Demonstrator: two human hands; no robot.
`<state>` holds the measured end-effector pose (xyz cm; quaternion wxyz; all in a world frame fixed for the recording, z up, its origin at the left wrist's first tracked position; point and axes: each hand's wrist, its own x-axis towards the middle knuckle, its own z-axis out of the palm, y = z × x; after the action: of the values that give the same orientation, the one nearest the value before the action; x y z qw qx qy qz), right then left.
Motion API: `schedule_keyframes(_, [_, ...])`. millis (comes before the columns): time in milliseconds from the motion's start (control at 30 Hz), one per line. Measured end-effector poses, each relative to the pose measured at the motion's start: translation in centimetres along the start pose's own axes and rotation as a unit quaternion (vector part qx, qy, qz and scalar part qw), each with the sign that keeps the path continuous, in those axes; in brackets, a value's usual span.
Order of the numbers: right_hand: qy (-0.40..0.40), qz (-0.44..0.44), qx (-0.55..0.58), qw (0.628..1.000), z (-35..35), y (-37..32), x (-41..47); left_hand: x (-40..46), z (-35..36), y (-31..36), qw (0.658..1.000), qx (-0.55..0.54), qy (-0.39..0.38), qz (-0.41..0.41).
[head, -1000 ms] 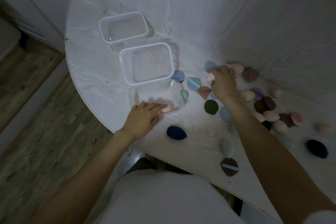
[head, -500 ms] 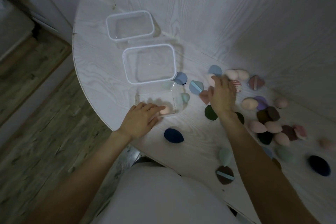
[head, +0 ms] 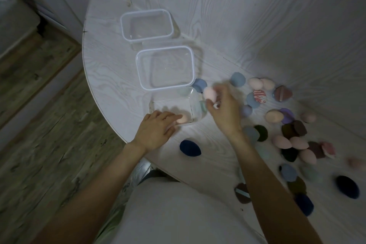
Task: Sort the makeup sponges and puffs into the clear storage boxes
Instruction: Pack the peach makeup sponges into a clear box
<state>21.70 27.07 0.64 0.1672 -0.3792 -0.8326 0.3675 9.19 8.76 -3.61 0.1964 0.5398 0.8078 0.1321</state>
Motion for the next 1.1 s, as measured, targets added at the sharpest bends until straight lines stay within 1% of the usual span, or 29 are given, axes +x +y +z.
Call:
schedule_keyframes(33, [-0.019,-0.054,-0.015,0.998,0.5,-1.0,-1.0,0.0,-0.1,0.0,1.000,0.003,-0.001,0.001])
schedule_keyframes(67, [-0.039,-0.108,-0.053,0.992,1.2,-1.5,-1.6,0.0,-0.2,0.1,1.000,0.006,-0.001,0.002])
schedule_keyframes(133, [-0.089,-0.178,-0.178,0.964,2.4,-2.0,-1.9,-0.1,-0.2,0.1,1.000,0.014,0.003,0.003])
schedule_keyframes(167, [-0.117,-0.187,-0.242,0.945,2.7,-2.3,-1.6,-0.2,-0.2,0.2,1.000,0.018,0.009,0.002])
schedule_keyframes(233, [-0.147,-0.187,-0.347,0.907,3.3,-2.7,-1.0,-0.4,-0.2,0.5,0.999,0.027,0.026,-0.002])
schedule_keyframes(267, [-0.152,-0.185,-0.384,0.892,3.4,-3.1,-0.7,-0.5,-0.2,0.6,0.999,0.034,0.035,-0.002])
schedule_keyframes(333, [-0.159,-0.184,-0.419,0.875,3.6,-3.7,-0.3,-0.6,0.0,0.7,0.998,0.043,0.052,-0.004])
schedule_keyframes(400, [-0.180,-0.189,-0.427,0.866,3.8,-4.0,-0.2,-0.6,0.1,0.7,0.997,0.038,0.065,-0.007])
schedule_keyframes(467, [-0.218,-0.157,-0.427,0.863,3.8,-3.7,-0.3,-0.6,0.1,0.7,0.997,0.038,0.069,-0.009])
schedule_keyframes(600, [-0.245,-0.133,-0.399,0.873,2.9,-3.0,0.1,-0.5,0.2,0.5,0.997,0.038,0.063,-0.007])
schedule_keyframes(667, [-0.271,-0.132,-0.417,0.858,2.4,-3.4,0.6,-0.5,0.1,0.5,0.998,0.036,0.053,-0.006])
schedule_keyframes(700, [-0.264,-0.138,-0.434,0.850,2.6,-3.7,0.8,-0.5,0.1,0.4,0.998,0.034,0.045,-0.005])
schedule_keyframes(733, [-0.256,-0.139,-0.436,0.852,2.9,-3.8,0.9,-0.5,-0.1,0.4,0.999,0.036,0.035,-0.002])
schedule_keyframes(800, [-0.236,-0.128,-0.421,0.867,3.7,-4.0,0.7,-0.4,-0.2,0.2,0.999,0.048,0.013,0.006])
schedule_keyframes(933, [-0.224,-0.129,-0.402,0.879,4.3,-3.7,0.1,-0.1,-0.2,0.1,0.998,0.057,-0.018,0.001])
schedule_keyframes(1000, [-0.239,-0.114,-0.381,0.886,3.9,-3.5,0.2,-0.1,-0.2,0.1,0.998,0.059,-0.024,0.000])
schedule_keyframes(1100, [-0.258,-0.117,-0.363,0.888,3.2,-3.0,0.5,-0.1,-0.5,0.1,0.998,0.051,-0.028,0.003])
